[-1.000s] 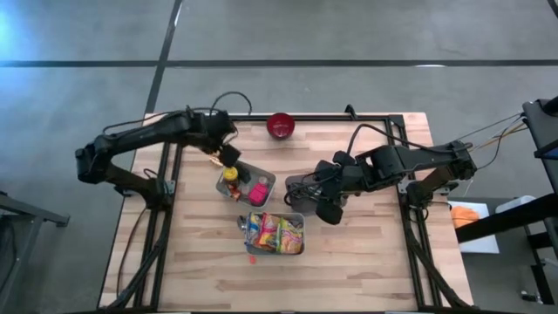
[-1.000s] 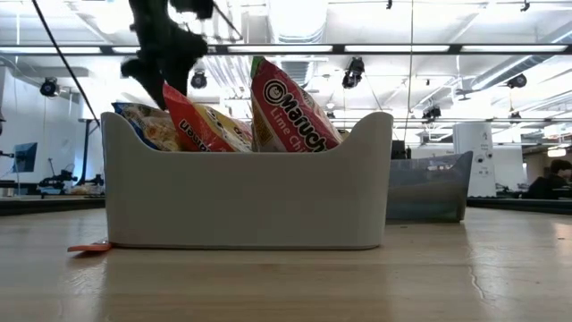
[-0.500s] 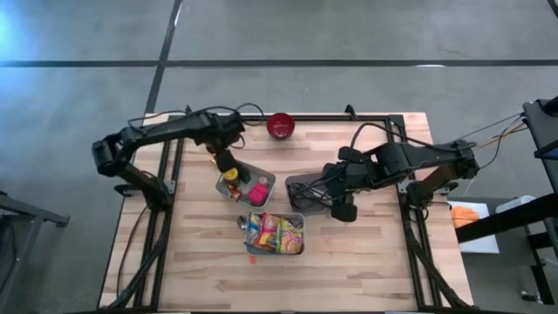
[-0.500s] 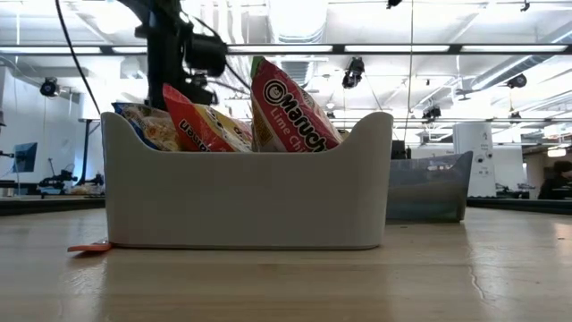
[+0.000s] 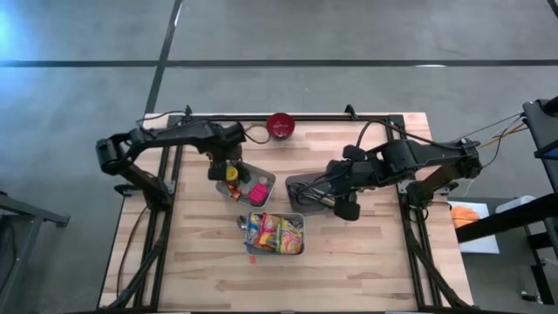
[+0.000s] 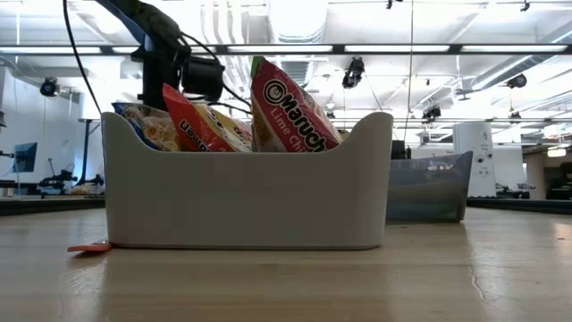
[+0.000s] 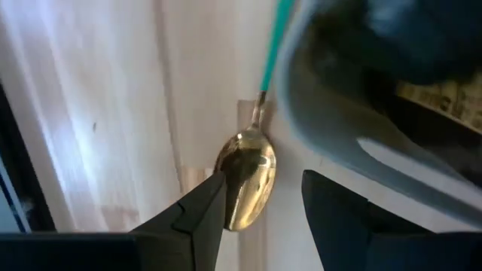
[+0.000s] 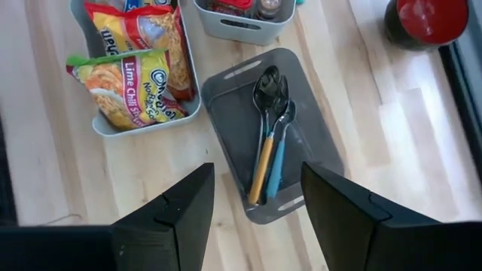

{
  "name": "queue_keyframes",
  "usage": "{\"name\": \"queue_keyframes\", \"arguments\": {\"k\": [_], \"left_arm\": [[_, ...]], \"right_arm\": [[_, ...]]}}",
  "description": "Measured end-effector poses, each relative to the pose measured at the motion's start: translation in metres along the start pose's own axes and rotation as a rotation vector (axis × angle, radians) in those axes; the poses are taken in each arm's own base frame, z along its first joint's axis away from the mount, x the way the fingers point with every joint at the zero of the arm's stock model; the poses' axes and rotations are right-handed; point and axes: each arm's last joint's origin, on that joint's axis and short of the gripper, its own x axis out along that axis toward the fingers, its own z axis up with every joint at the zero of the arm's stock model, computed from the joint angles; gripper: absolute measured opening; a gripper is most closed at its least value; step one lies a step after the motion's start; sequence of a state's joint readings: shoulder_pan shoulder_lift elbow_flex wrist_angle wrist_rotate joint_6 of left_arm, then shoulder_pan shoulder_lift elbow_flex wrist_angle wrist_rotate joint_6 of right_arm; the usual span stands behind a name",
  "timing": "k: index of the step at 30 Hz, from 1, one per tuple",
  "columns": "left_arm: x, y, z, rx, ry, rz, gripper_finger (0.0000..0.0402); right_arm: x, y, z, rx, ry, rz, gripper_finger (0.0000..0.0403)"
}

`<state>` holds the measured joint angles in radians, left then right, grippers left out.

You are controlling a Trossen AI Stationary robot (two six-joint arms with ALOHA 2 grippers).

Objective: Pick & Place Food Item
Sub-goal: Put the green spoon into the black bin

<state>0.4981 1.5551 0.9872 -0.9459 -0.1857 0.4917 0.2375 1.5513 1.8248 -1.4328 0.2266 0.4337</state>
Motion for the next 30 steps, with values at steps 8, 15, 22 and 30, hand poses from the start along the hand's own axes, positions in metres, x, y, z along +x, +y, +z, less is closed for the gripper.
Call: {"name": "queue_keyframes", "arguments": {"k": [8,15,22,30], "left_arm": [[0.002,-0.016,0.006,0.184,-0.086,-0.131,0.0178],[-0.001,-0.026,0.011,0.216,-0.159,-0.225,0.0178],[0.0,-0.019,0.014,0.201,-0.147,-0.091,0.0178],[0.007,-0.001,0.01,0.088,-0.199,-0.067,0.0178]], "right_arm": [[0.0,0.001,0.0,0.089,0.021,0.044,0.0193],[0.0,0.001,0.0,0.092,0.021,0.048,0.0193],[0.0,0.001,0.0,0.091,0.022,0.048,0.0193],[0.0,0.003,-0.001,0.091,0.046,0.095,0.0193]]}}
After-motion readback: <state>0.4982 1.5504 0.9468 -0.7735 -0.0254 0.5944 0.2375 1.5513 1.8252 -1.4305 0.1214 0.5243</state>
